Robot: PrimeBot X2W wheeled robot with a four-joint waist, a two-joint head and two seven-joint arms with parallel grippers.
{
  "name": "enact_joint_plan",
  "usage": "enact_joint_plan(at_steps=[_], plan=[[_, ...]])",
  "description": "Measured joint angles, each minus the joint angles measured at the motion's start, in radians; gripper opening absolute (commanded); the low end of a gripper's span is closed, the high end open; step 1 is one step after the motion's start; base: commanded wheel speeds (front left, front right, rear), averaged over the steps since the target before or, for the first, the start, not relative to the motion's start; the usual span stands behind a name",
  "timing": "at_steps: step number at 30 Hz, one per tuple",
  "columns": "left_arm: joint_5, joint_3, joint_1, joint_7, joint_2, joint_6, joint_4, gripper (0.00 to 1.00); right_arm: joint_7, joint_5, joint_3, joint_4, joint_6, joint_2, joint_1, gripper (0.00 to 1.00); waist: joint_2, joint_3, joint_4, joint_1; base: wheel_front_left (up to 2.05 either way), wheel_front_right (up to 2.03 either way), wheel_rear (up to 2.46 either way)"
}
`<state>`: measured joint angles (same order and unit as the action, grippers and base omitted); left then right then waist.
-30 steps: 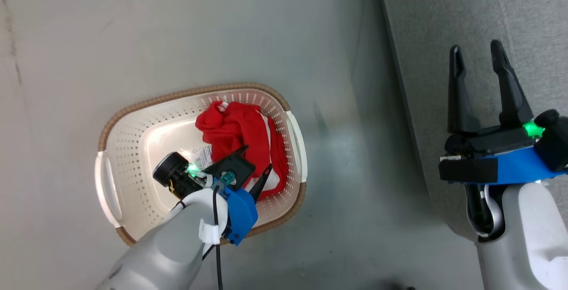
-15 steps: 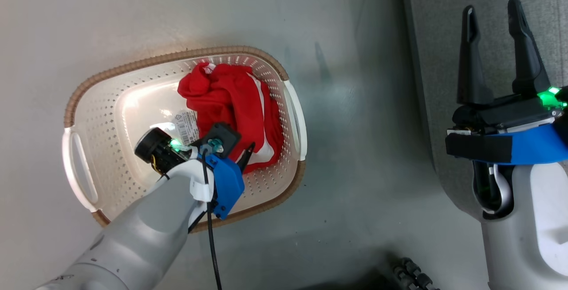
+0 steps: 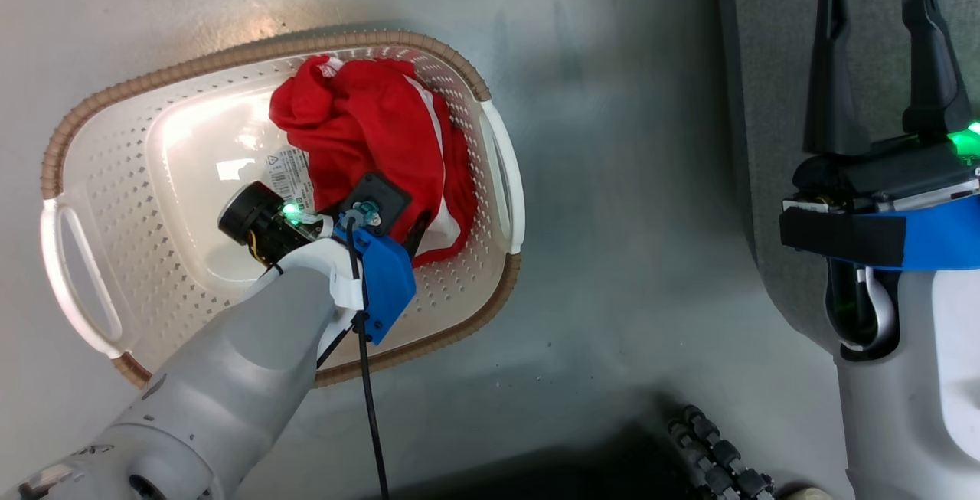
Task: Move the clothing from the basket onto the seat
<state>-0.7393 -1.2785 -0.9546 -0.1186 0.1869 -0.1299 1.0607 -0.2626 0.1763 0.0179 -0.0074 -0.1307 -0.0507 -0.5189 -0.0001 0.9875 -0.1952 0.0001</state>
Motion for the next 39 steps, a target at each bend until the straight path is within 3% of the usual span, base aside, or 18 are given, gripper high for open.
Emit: enact_joint_plan(at_steps=[10, 11, 12, 13, 14, 39], plan=[[0.0, -0.001, -0.02, 0.008, -0.002, 0.0, -0.004, 1.0, -0.002, 0.001, -0.002, -0.013, 0.0, 0.0, -0.012, 1.0, 0.0, 0.04, -0.009, -0.0001, 0.0, 0.0, 0.0], [0.002, -0.001, -0.021, 0.013, -0.002, 0.0, -0.003, 0.45, -0.002, 0.001, -0.002, -0.014, 0.0, 0.0, -0.012, 1.0, 0.0, 0.042, -0.01, -0.0001, 0.0, 0.0, 0.0], [0.005, -0.001, -0.023, 0.016, -0.002, 0.0, -0.003, 0.22, -0.002, 0.001, -0.001, -0.016, 0.0, 0.0, -0.012, 1.0, 0.0, 0.044, -0.011, -0.0001, 0.0, 0.0, 0.0], [0.011, -0.001, -0.024, 0.017, -0.002, 0.0, -0.002, 0.22, -0.002, 0.001, -0.001, -0.016, 0.0, 0.0, -0.012, 1.0, 0.0, 0.045, -0.011, -0.0001, 0.0, 0.0, 0.0], [0.012, -0.001, -0.025, 0.019, -0.002, 0.0, -0.002, 0.0, -0.002, 0.001, 0.0, -0.016, 0.0, 0.0, -0.013, 1.0, 0.0, 0.046, -0.011, -0.0001, 0.0, 0.0, 0.0], [0.027, -0.001, 0.009, -0.06, -0.028, 0.0, -0.098, 0.0, -0.002, -0.025, 0.015, 0.025, 0.0, 0.001, -0.009, 1.0, 0.0, -0.075, 0.053, -0.0002, 0.0, 0.0, 0.0]])
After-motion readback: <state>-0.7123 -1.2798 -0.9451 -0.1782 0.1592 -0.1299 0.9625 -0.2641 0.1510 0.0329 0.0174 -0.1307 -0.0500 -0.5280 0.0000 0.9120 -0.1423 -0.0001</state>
